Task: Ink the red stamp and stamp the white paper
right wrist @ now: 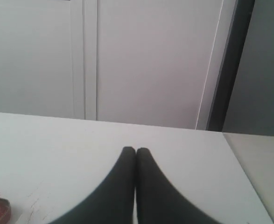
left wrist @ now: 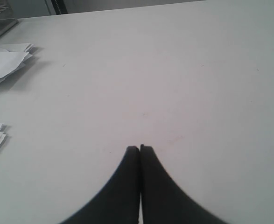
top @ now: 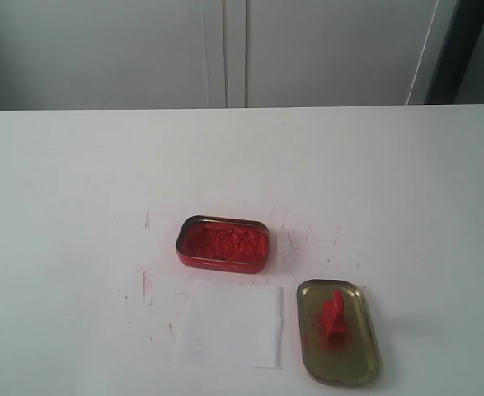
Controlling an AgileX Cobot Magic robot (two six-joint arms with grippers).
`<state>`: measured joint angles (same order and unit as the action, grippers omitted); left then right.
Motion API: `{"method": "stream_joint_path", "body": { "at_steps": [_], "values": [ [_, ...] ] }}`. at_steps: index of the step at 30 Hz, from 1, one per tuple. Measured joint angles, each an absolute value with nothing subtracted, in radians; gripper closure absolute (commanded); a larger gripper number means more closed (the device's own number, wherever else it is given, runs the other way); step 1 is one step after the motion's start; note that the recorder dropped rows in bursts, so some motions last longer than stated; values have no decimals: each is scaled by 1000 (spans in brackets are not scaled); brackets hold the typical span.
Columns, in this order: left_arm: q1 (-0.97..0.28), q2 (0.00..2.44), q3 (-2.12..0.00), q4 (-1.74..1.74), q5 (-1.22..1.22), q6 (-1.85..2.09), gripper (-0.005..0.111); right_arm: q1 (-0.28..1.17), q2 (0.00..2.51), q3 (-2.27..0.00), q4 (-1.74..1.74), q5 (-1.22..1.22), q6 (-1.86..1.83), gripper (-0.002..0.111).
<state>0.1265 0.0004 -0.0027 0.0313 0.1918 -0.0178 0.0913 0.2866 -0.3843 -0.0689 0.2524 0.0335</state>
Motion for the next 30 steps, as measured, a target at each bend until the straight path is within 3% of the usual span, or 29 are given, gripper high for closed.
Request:
{"method": "stream_joint_path", "body": {
  "at_steps": [21, 30],
  "values": [
    [127, 0, -3, 31, 192, -18, 107, 91, 571, -571, 0, 634, 33, 108],
    [127, 0, -3, 31, 192, -18, 107, 91, 618, -580, 0, 660, 33, 108]
  ]
}}
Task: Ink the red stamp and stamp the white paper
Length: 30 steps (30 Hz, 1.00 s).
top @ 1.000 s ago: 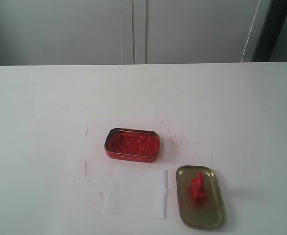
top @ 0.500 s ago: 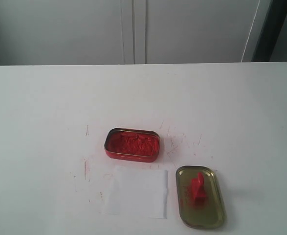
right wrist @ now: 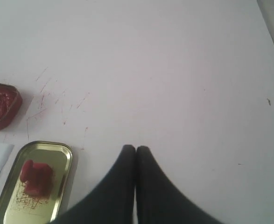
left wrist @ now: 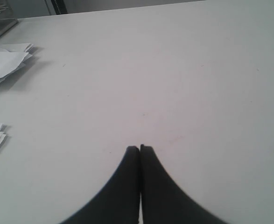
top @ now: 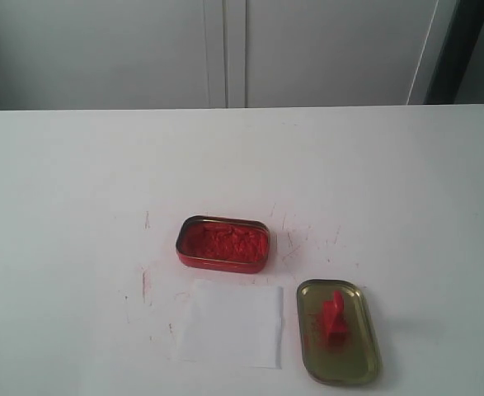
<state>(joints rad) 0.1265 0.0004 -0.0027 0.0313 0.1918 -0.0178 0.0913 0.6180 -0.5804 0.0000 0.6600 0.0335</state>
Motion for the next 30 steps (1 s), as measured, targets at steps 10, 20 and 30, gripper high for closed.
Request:
{"method": "stream_joint_path", "body": {
  "at_steps": [10, 20, 30],
  "values": [
    [127, 0, -3, 31, 192, -18, 107, 91, 623, -590, 5, 703, 33, 108],
    [127, 0, -3, 31, 192, -18, 107, 91, 792, -663, 5, 845, 33, 108],
    [127, 0, -3, 31, 192, -18, 107, 91, 967, -684, 7, 880, 33, 108]
  ]
}}
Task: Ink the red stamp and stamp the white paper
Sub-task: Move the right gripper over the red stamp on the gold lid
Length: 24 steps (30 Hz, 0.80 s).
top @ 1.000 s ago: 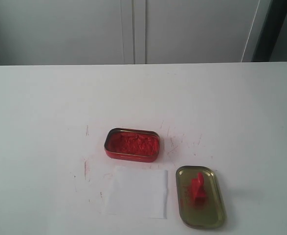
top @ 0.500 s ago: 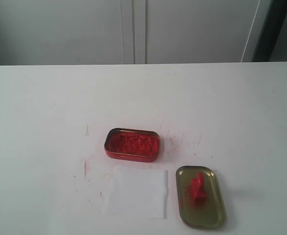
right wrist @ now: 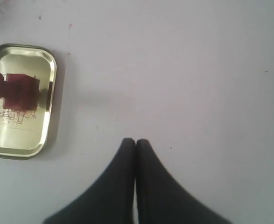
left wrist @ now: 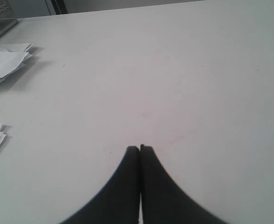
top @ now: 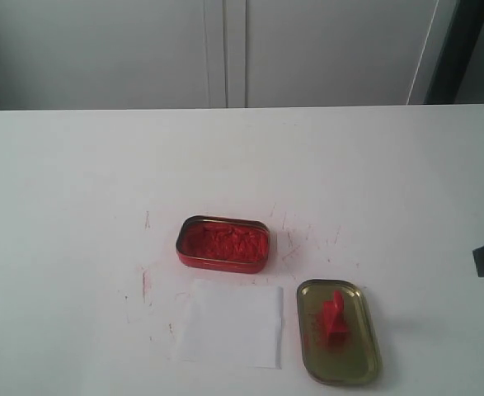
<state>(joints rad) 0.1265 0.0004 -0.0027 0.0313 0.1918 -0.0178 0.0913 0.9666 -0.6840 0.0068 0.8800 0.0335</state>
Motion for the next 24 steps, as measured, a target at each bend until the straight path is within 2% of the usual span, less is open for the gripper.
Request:
{"method": "stream_joint_path", "body": {
  "at_steps": [12, 24],
  "values": [
    [127, 0, -3, 31, 192, -18, 107, 106, 1153, -690, 64, 862, 33, 108],
    [127, 0, -3, 31, 192, -18, 107, 248, 1352, -800, 72, 831, 44, 108]
  ]
}}
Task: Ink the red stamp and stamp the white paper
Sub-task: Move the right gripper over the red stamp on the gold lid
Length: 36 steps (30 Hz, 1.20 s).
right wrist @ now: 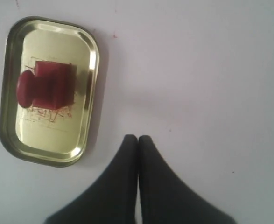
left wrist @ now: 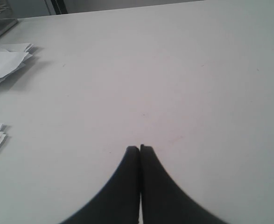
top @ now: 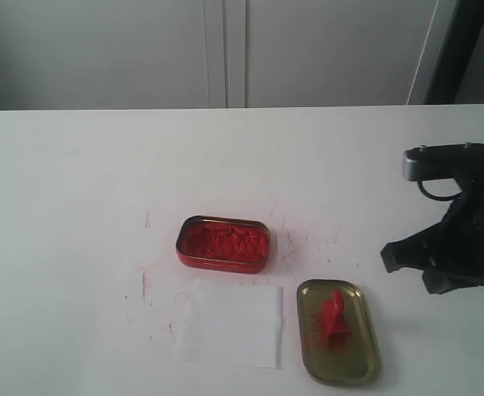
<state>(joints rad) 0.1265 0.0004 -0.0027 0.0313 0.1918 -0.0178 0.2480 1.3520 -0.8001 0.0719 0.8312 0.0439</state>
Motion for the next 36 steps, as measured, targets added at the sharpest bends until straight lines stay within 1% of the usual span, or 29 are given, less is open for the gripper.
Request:
{"method": "stream_joint_path", "body": {
  "at_steps": [16, 23, 31, 34, 36],
  "values": [
    [127, 0, -3, 31, 192, -18, 107, 422, 1539, -949, 74, 829, 124, 108],
    [127, 0, -3, 31, 192, -18, 107, 491, 1589, -966, 76, 815, 191, 108],
    [127, 0, -3, 31, 192, -18, 107, 512, 1616, -966, 76, 787, 260, 108],
    [127, 0, -3, 31, 192, -18, 107, 512, 1630, -966, 76, 783, 272, 104],
    [127, 0, -3, 31, 192, -18, 107, 512, 1641, -966, 76, 783, 284, 98]
  ]
}}
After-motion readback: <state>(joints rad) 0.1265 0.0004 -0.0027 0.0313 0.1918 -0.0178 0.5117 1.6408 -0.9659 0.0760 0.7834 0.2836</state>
